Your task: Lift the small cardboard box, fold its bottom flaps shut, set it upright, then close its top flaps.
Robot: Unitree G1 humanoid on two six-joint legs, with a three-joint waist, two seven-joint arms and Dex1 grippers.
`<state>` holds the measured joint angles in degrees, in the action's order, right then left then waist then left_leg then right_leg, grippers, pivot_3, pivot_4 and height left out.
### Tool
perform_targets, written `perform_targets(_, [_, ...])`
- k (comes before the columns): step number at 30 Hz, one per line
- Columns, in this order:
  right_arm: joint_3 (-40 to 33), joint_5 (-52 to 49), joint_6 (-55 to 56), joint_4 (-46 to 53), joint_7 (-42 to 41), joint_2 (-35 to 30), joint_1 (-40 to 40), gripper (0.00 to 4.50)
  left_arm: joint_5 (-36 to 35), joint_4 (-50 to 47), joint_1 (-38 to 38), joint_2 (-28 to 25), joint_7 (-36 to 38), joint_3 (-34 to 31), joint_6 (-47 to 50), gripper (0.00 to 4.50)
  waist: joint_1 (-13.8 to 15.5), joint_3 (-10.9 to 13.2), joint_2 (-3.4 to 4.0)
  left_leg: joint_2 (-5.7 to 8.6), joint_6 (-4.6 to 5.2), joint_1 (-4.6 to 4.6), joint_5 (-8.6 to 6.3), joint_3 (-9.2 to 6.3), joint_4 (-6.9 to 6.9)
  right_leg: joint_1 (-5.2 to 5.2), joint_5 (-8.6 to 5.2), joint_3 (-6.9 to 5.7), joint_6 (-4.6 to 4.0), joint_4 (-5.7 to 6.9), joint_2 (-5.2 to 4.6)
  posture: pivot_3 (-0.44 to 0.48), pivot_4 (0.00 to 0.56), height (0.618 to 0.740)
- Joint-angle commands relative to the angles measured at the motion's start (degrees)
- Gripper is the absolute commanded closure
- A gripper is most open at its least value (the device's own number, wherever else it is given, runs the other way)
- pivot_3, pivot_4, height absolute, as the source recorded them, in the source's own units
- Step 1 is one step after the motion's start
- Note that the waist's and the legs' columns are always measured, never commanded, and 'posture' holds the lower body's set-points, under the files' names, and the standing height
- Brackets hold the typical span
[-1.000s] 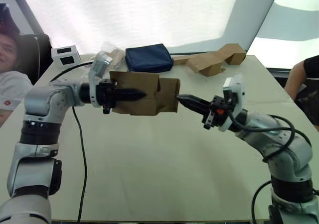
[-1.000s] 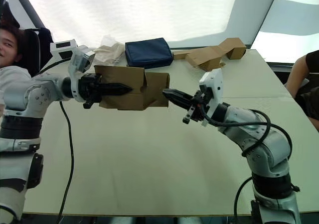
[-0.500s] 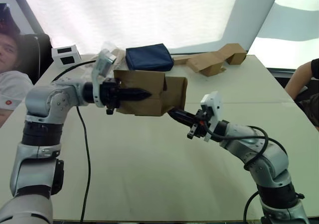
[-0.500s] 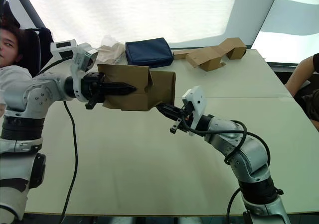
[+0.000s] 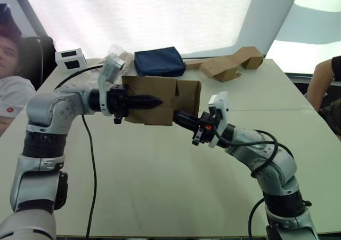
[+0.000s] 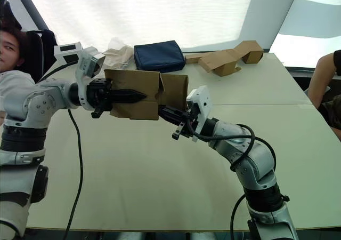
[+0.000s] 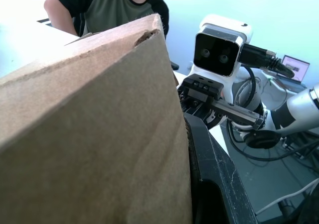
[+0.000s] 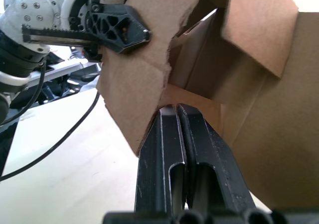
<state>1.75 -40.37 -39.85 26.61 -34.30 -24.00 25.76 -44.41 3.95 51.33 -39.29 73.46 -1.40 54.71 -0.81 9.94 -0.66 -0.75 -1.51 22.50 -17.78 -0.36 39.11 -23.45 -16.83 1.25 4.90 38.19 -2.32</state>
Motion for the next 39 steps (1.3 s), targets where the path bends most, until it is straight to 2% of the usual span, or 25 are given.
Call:
perform_targets(1, [-10.6, -8.5, -1.7, 0.1, -0.1, -2.3, 1.6, 4.48, -0.6, -0.8, 0.2, -0.7, 0.2, -1.4, -0.5, 4.50, 0.2, 0.0, 0.00, 0.00, 0.00, 0.00, 0.00, 0.00, 0.00, 0.01, 0.00, -0.01, 0.00, -0.01, 0.00, 0.000, 0.150, 0.740])
perform_targets(4, [-16.0, -12.9, -2.3, -3.1, 2.6, -1.9, 3.3, 4.48, -0.5, -0.6, 0.3, -0.8, 0.2, -1.4, -0.7, 4.50, 0.0, 0.0, 0.00, 0.01, 0.01, 0.00, 0.00, 0.00, 0.00, 0.02, 0.00, 0.00, 0.00, -0.01, -0.06, 0.000, 0.150, 0.740])
perform_targets(7, [-18.7, -12.1, 0.0, -8.3, 6.7, 0.5, 5.1, 4.48, -0.5, -0.6, 0.4, -0.6, 0.3, -1.3, -0.9, 4.50, -0.3, 0.0, 0.00, -0.05, 0.00, -0.03, 0.00, 0.00, 0.00, 0.01, 0.00, 0.02, 0.00, 0.01, -0.02, 0.000, 0.150, 0.740])
perform_targets(10, [-16.0, -4.2, 3.9, -14.0, 10.8, 2.4, 5.4, 4.48, -0.4, -0.6, 0.5, -0.4, 0.3, -1.1, -1.1, 4.50, -0.4, 0.0, 0.01, -0.08, 0.00, -0.05, 0.00, 0.01, -0.01, 0.01, 0.00, 0.04, -0.01, 0.04, 0.02, 0.000, 0.150, 0.740])
perform_targets(14, [-13.1, 1.5, 6.6, -17.9, 11.4, 3.1, 4.5, 4.48, -0.5, -0.8, 0.5, -0.3, 0.0, -1.3, -0.9, 4.50, -0.3, 0.0, 0.03, -0.05, 0.00, -0.01, 0.00, 0.04, -0.02, -0.03, 0.00, 0.07, -0.01, 0.03, 0.00, 0.000, 0.150, 0.740])
perform_targets(21, [-8.7, 0.6, 5.6, -15.2, 7.0, 4.8, 3.5, 4.48, -0.2, -0.5, 0.7, -0.2, -0.4, -1.0, -1.1, 4.50, -0.3, 0.0, 0.04, -0.04, -0.01, 0.01, 0.01, 0.03, -0.01, -0.03, 0.00, 0.06, 0.00, 0.03, -0.01, 0.000, 0.150, 0.740])
perform_targets(25, [-7.7, -5.8, 2.4, -9.5, 2.2, 5.5, 0.8, 4.48, 0.3, 0.4, 0.8, -0.1, -0.3, -0.9, -1.5, 4.50, -0.2, 0.0, 0.04, -0.06, -0.01, 0.00, 0.00, 0.02, -0.02, -0.04, 0.00, 0.04, 0.00, 0.03, 0.01, 0.000, 0.150, 0.740])
perform_targets(32, [-10.8, -18.0, -1.3, -6.0, 4.8, 10.1, -1.4, 4.48, 0.3, 0.7, -0.1, -0.2, 0.3, -0.6, -2.1, 4.50, -0.2, 0.0, 0.04, -0.05, -0.01, 0.00, 0.00, 0.01, 0.00, 0.00, 0.00, 0.04, 0.00, 0.02, -0.02, 0.000, 0.150, 0.740])
perform_targets(37, [-10.4, -22.9, -2.8, -5.1, 6.1, 12.2, -2.2, 4.48, -0.1, -0.2, -0.7, -0.4, 0.4, -0.8, -1.7, 4.50, -0.2, 0.0, 0.04, -0.06, -0.01, -0.01, 0.00, 0.01, -0.01, -0.01, 0.00, 0.05, 0.00, 0.02, -0.01, 0.000, 0.150, 0.740])
perform_targets(39, [-11.1, -25.5, -2.7, -5.7, 6.7, 13.8, -2.3, 3.98, -0.2, -0.1, -0.7, -0.2, -0.2, -1.3, -1.6, 4.50, -0.2, 0.0, 0.04, -0.06, -0.01, -0.01, 0.00, 0.01, -0.01, -0.01, 0.00, 0.05, 0.00, 0.03, -0.01, 0.000, 0.150, 0.740])
